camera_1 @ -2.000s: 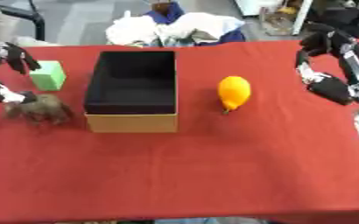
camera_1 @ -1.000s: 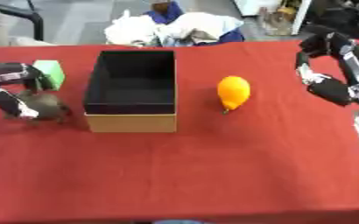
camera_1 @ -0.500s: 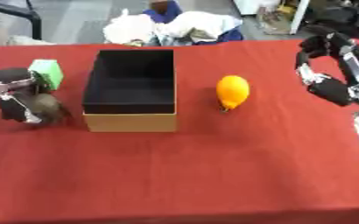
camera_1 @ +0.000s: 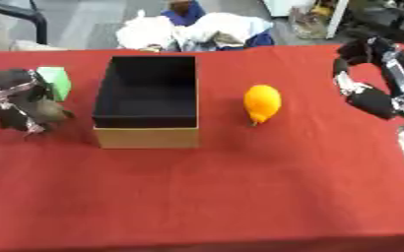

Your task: Pick up objects on the table and place them in the box.

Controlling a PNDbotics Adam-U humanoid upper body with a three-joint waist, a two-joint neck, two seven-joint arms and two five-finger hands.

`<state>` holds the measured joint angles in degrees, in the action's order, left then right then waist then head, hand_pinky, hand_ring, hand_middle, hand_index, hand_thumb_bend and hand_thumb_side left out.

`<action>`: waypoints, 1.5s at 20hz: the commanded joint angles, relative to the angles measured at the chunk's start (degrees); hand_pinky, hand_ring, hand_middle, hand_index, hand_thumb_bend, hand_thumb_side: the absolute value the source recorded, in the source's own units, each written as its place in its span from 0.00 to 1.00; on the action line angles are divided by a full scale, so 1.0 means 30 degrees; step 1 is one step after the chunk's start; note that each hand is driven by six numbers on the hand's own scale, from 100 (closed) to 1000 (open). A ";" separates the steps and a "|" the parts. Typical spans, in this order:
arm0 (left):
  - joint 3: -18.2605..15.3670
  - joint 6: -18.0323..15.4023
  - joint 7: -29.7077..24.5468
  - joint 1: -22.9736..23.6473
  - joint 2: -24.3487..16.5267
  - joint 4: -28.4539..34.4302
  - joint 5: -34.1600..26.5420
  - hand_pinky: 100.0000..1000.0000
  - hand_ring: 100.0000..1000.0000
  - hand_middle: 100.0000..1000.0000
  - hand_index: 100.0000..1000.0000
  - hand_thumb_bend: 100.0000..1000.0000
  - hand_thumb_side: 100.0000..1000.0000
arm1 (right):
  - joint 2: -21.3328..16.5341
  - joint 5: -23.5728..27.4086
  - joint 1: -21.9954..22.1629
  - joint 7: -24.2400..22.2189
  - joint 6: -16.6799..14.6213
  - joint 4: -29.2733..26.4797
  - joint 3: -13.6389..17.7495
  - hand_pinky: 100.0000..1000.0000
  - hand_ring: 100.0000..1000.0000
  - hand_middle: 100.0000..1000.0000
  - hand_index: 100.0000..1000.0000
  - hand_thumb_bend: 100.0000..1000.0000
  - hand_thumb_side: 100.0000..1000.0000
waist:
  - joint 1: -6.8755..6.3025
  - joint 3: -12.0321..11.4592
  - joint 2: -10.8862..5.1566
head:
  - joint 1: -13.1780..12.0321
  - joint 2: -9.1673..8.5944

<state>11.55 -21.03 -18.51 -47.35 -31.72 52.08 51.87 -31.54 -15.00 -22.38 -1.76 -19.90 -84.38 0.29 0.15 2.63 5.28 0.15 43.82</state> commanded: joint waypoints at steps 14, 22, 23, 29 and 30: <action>-0.0481 0.0597 0.1407 -0.4241 0.4032 0.0748 0.1751 0.33 0.11 0.04 0.22 0.37 0.00 | -0.0107 0.0253 -0.0559 -0.0446 -0.0173 -0.0080 -0.0251 0.65 0.66 0.63 0.91 0.00 0.47 | -0.0053 0.0893 -0.0382 | -0.0466 0.0098; 0.0118 -0.0461 0.1471 -0.4184 0.6024 -0.0615 0.3123 0.36 0.15 0.08 0.25 0.37 0.00 | 0.0072 0.0302 -0.0738 -0.0613 -0.0207 -0.0068 -0.0369 0.65 0.66 0.63 0.91 0.00 0.47 | -0.0125 0.1352 -0.0336 | -0.0692 0.0098; 0.0189 -0.0637 0.1215 -0.4122 0.6127 -0.0793 0.3182 0.37 0.17 0.10 0.28 0.37 0.00 | 0.0079 0.0308 -0.0734 -0.0614 -0.0207 -0.0068 -0.0364 0.65 0.66 0.63 0.91 0.00 0.48 | -0.0135 0.1367 -0.0331 | -0.0696 0.0098; 0.0461 -0.1857 -0.1819 -0.3670 0.6199 -0.1839 0.2672 0.49 0.38 0.33 0.48 0.40 0.20 | 0.0056 0.0314 -0.0651 -0.0569 -0.0191 -0.0056 -0.0284 0.65 0.66 0.63 0.91 0.00 0.48 | -0.0149 0.1313 -0.0330 | -0.0598 0.0098; 0.0449 -0.1962 -0.2252 -0.3652 0.6126 -0.1846 0.2484 0.52 0.42 0.39 0.54 0.43 0.26 | 0.0058 0.0313 -0.0640 -0.0564 -0.0187 -0.0051 -0.0276 0.65 0.66 0.63 0.91 0.00 0.48 | -0.0148 0.1285 -0.0337 | -0.0579 0.0098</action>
<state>12.96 -26.39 -23.62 -57.06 -12.35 46.07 60.01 -30.49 -14.49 -23.66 -3.55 -20.51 -84.27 -1.09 -0.54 6.54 4.99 -1.66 43.82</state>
